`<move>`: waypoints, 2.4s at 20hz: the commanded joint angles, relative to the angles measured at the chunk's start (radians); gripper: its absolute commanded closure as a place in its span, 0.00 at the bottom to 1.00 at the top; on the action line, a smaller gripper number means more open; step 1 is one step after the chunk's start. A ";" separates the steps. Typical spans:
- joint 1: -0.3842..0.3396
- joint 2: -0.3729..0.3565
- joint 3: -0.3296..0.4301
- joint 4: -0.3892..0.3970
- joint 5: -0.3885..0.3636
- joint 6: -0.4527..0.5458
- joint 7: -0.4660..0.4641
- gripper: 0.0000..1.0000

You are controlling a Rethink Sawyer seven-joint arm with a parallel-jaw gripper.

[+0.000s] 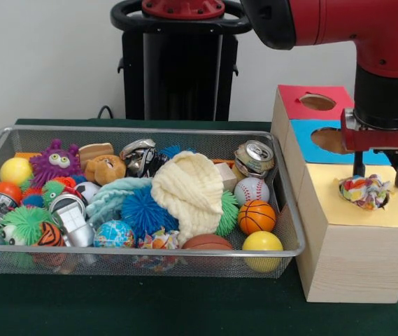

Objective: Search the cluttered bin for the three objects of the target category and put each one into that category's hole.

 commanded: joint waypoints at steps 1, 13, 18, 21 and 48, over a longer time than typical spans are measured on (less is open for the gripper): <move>0.000 -0.027 0.057 0.040 0.003 0.179 0.067 0.00; -0.018 -0.106 0.047 0.054 0.003 0.260 0.058 0.00; -0.036 -0.124 0.059 0.119 -0.004 0.142 0.021 0.00; -0.048 -0.110 0.078 0.125 -0.017 0.010 0.000 0.00; 0.042 0.025 -0.111 -0.071 -0.184 -0.219 0.131 1.00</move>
